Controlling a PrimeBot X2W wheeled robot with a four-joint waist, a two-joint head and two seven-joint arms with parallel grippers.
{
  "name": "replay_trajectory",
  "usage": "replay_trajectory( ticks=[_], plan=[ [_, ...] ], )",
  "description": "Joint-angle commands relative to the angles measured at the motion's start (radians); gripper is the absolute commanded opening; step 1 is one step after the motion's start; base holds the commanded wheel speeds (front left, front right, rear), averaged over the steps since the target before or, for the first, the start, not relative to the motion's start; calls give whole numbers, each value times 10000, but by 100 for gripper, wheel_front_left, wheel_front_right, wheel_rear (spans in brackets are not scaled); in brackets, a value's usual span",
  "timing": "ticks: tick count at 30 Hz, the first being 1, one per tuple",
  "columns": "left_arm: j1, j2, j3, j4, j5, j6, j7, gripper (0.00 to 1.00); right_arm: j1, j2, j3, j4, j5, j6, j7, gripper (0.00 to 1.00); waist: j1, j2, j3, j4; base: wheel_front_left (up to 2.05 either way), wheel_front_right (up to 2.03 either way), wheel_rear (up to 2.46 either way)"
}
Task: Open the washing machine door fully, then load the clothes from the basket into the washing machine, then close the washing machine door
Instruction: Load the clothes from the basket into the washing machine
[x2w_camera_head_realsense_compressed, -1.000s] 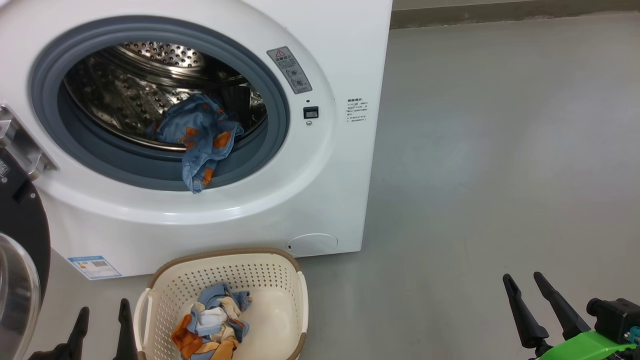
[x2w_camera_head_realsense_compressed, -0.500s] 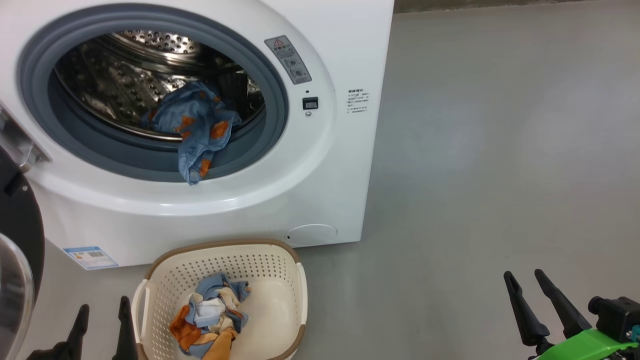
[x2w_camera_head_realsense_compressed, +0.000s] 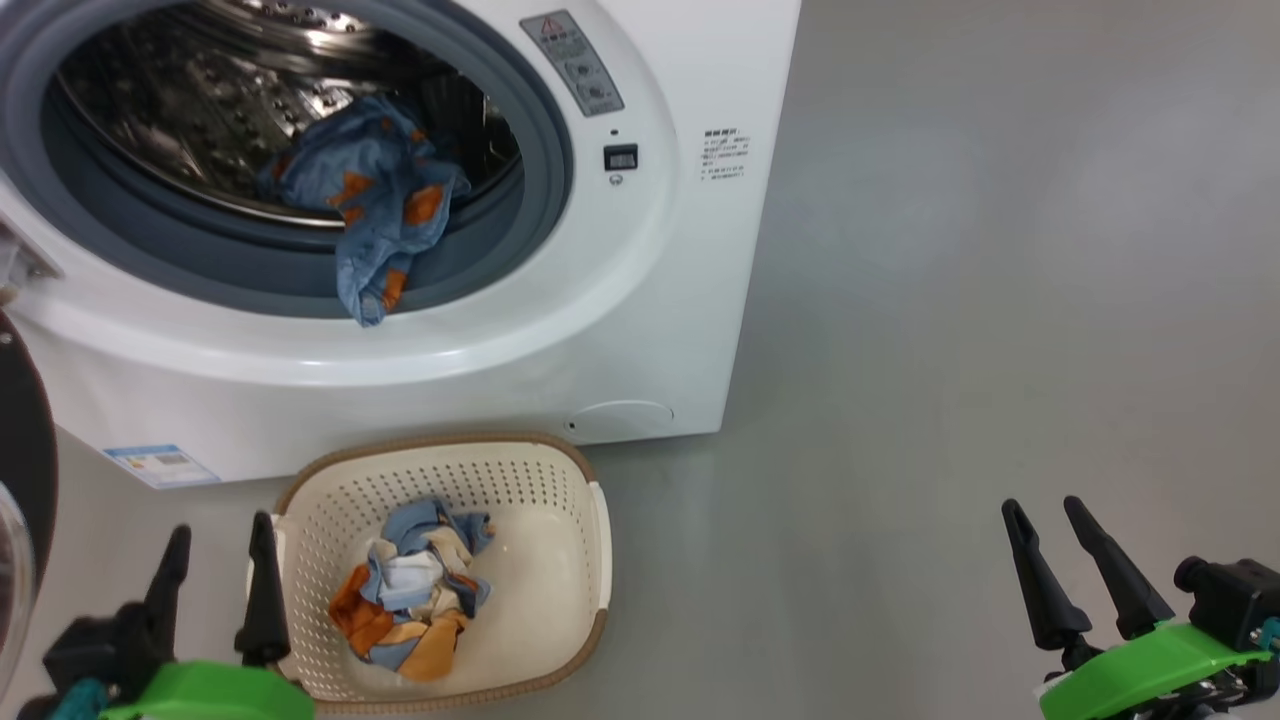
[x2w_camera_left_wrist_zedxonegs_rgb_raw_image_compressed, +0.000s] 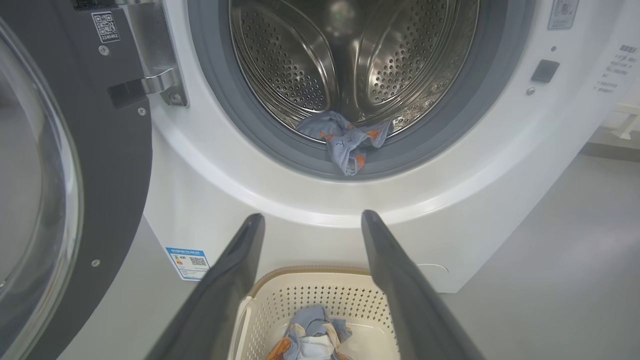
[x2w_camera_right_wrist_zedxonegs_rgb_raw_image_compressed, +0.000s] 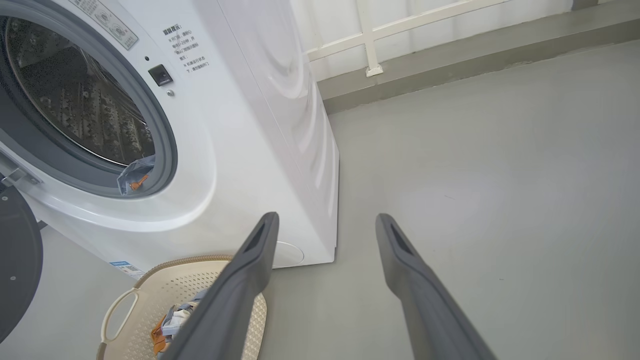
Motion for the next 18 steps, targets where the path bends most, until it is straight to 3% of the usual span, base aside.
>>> replay_trajectory(
  ticks=[1, 18],
  plan=[
    [-451, 268, 265, -130, -89, -27, -53, 100, -254, -143, 157, -239, -150, 12, -76, 100, 0, -1, 321, -9, 0, 0, 0],
    [-3557, 1366, -1059, 1781, -609, -27, -53, 100, -1330, 380, 174, -317, -348, 12, -76, 100, 0, -1, 1917, -487, 0, 0, 0]
  ],
)
